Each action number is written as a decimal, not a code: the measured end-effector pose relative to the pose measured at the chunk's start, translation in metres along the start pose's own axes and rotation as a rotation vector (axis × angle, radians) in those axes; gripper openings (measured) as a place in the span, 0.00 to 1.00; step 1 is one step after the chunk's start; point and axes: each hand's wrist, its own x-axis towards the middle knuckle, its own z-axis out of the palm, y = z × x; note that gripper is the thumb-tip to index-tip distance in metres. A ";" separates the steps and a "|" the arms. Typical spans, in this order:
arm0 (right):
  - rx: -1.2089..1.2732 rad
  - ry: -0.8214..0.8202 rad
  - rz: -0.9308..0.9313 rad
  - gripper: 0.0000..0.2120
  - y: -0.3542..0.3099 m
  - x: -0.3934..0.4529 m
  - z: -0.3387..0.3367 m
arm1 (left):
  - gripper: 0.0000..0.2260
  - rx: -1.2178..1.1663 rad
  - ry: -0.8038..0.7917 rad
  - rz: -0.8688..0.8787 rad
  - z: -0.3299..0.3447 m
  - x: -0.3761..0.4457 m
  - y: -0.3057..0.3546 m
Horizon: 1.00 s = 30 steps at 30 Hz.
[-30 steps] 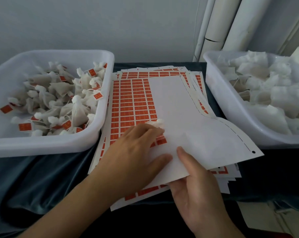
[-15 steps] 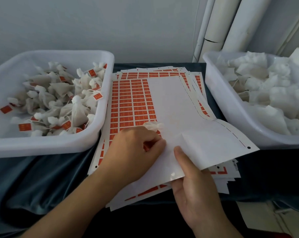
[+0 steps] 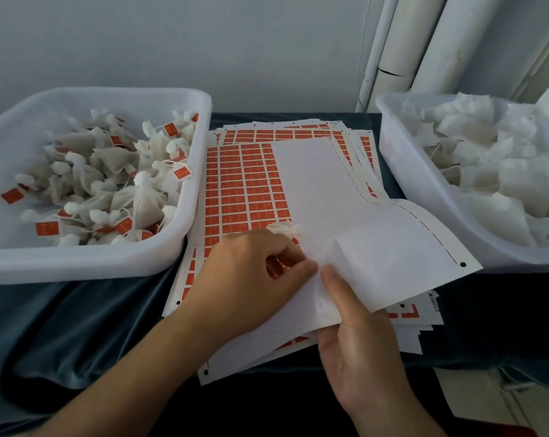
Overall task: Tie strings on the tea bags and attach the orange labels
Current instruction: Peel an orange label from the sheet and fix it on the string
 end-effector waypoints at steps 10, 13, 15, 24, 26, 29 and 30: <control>0.016 0.059 -0.047 0.24 0.004 0.000 0.001 | 0.17 0.105 -0.033 -0.010 0.005 -0.001 -0.006; 0.024 0.050 -0.038 0.22 0.004 -0.001 0.000 | 0.24 0.065 -0.083 0.006 0.003 -0.002 -0.003; 0.024 0.036 -0.038 0.20 0.004 -0.001 0.000 | 0.22 0.073 -0.087 0.003 0.003 -0.001 -0.004; 0.005 0.016 -0.045 0.25 0.002 -0.003 0.005 | 0.06 -0.001 -0.018 -0.055 0.007 0.002 -0.007; 0.005 0.009 -0.048 0.27 0.003 -0.003 0.006 | 0.05 -0.012 -0.009 -0.082 0.008 0.002 -0.009; 0.010 0.004 -0.047 0.27 0.004 -0.004 0.007 | 0.05 -0.039 -0.017 -0.146 0.011 0.003 -0.013; 0.010 0.008 -0.051 0.26 0.004 -0.004 0.006 | 0.05 -0.055 -0.018 -0.168 0.011 0.004 -0.014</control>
